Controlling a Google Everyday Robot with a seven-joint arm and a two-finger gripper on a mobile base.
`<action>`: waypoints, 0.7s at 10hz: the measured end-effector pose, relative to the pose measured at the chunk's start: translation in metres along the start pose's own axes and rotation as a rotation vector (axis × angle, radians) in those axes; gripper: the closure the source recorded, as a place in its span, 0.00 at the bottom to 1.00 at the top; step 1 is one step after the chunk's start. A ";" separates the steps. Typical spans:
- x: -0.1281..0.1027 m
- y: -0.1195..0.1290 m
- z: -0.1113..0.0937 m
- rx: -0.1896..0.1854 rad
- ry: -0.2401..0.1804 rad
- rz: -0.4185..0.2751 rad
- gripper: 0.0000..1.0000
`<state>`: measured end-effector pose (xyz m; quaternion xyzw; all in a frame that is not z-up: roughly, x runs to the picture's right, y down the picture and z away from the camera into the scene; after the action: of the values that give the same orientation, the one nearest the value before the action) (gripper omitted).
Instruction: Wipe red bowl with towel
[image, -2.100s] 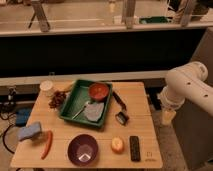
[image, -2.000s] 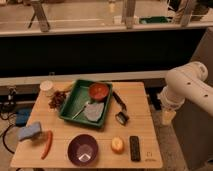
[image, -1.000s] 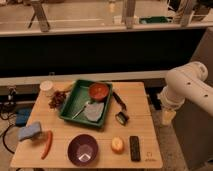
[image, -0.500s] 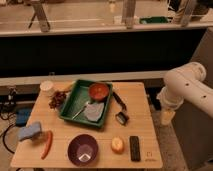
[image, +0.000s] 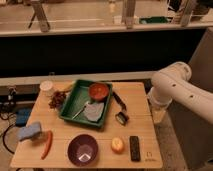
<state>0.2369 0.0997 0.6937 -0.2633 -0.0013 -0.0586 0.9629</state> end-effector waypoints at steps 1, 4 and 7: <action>-0.006 -0.003 0.000 0.003 0.003 -0.025 0.20; -0.038 -0.013 0.001 0.015 -0.003 -0.102 0.20; -0.060 -0.018 0.003 0.033 -0.001 -0.183 0.20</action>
<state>0.1752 0.0924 0.7030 -0.2464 -0.0267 -0.1461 0.9577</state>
